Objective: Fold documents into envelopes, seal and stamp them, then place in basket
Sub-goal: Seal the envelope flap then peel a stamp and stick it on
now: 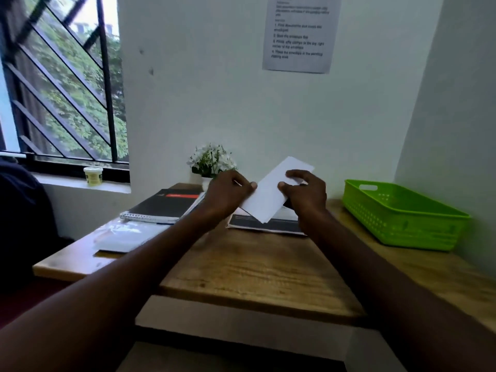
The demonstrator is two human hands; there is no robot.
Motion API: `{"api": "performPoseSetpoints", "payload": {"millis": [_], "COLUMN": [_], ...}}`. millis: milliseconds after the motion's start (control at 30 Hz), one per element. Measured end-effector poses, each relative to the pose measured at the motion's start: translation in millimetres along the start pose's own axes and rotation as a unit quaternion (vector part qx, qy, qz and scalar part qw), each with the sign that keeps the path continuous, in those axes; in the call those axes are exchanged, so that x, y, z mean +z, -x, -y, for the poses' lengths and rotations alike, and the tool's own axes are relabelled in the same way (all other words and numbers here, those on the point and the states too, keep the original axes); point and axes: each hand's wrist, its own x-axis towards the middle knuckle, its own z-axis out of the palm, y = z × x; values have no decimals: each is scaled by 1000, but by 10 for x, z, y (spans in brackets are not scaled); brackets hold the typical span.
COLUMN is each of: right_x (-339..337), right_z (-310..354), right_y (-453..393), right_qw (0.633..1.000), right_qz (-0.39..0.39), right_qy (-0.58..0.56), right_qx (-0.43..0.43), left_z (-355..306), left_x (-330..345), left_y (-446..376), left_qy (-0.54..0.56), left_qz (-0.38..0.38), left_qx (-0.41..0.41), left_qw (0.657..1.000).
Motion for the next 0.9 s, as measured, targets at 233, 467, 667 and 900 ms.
{"api": "performPoseSetpoints", "payload": {"millis": [233, 467, 667, 900], "right_x": [285, 157, 149, 501], "right_z": [-325, -562, -528, -392], "right_y": [-369, -417, -300, -6], "right_qw": [948, 814, 807, 823], "right_qz": [50, 134, 104, 198], "right_qy": [309, 554, 550, 411], "right_qx": [-64, -110, -186, -339], "left_z": [778, 585, 612, 1065], "left_x": [-538, -498, -698, -1690], "left_y": [-151, 3, -52, 93], "left_qy": [-225, -443, -312, -236], "left_qz": [2, 17, -4, -33], "left_qx": [72, 78, 94, 80], "left_qw": [972, 893, 945, 968]}}
